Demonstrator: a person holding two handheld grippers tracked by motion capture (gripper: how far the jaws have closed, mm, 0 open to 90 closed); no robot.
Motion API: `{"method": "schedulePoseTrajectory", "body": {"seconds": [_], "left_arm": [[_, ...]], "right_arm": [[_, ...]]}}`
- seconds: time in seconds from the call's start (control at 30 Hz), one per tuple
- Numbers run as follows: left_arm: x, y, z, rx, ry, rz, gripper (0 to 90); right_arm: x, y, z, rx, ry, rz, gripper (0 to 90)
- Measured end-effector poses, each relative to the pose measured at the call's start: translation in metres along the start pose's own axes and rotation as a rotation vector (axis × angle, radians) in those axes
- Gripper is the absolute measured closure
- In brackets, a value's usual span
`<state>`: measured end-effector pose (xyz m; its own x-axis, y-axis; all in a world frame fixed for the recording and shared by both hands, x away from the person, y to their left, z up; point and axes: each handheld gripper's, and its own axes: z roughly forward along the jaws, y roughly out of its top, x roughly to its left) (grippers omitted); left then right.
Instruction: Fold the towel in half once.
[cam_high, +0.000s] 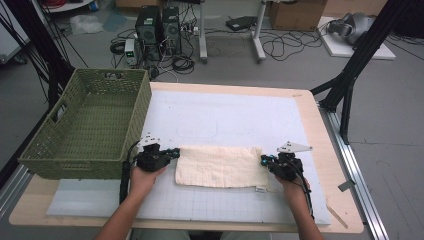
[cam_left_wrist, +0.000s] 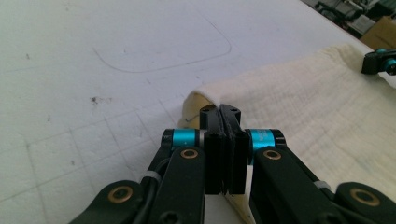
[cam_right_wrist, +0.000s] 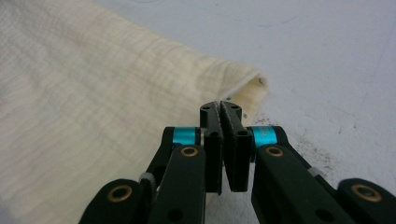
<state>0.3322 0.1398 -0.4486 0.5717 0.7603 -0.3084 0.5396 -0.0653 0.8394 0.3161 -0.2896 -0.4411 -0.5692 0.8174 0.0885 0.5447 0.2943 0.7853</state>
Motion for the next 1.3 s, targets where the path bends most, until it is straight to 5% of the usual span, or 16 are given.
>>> {"method": "schedulePoseTrajectory", "body": {"seconds": [0.17, 0.3, 0.43, 0.57, 0.63, 0.7, 0.97, 1.13, 1.2, 1.23, 1.3], "left_arm": [[0.004, 0.0, 0.006, -0.001, 0.052, -0.045, 89.1], [0.006, -0.001, 0.006, 0.016, 0.053, -0.064, 87.5], [0.006, 0.001, 0.005, -0.016, 0.068, -0.049, 60.9], [0.006, 0.012, 0.01, -0.009, 0.047, -0.011, 46.7], [0.003, 0.021, 0.013, -0.027, 0.033, 0.007, 44.1], [0.003, 0.029, 0.021, 0.006, 0.012, 0.019, 42.5], [0.006, 0.028, 0.05, 0.177, 0.031, 0.06, 50.7], [0.003, 0.025, 0.047, 0.186, 0.04, 0.153, 52.3], [0.003, 0.022, 0.045, 0.175, 0.055, 0.175, 55.1], [0.003, 0.021, 0.043, 0.171, 0.065, 0.185, 62.3], [0.008, 0.021, 0.041, 0.17, 0.02, 0.134, 84.1]], "right_arm": [[-0.002, 0.002, 0.003, -0.001, -0.041, 0.013, 87.8], [-0.002, -0.001, 0.006, 0.043, -0.064, 0.01, 87.4], [-0.003, 0.0, 0.002, 0.022, -0.087, 0.028, 66.0], [-0.009, 0.007, -0.001, -0.029, -0.113, 0.041, 55.5], [-0.012, 0.013, 0.0, -0.041, -0.129, 0.035, 51.4], [-0.015, 0.019, 0.003, -0.06, -0.12, 0.034, 49.4], [-0.018, 0.033, 0.035, 0.006, -0.076, 0.015, 51.9], [-0.022, 0.028, 0.042, 0.076, -0.061, 0.001, 54.3], [-0.022, 0.027, 0.04, 0.076, -0.046, -0.012, 62.5], [-0.022, 0.026, 0.04, 0.072, -0.027, -0.029, 69.8], [-0.021, 0.026, 0.039, 0.078, 0.006, -0.037, 80.7]]}}
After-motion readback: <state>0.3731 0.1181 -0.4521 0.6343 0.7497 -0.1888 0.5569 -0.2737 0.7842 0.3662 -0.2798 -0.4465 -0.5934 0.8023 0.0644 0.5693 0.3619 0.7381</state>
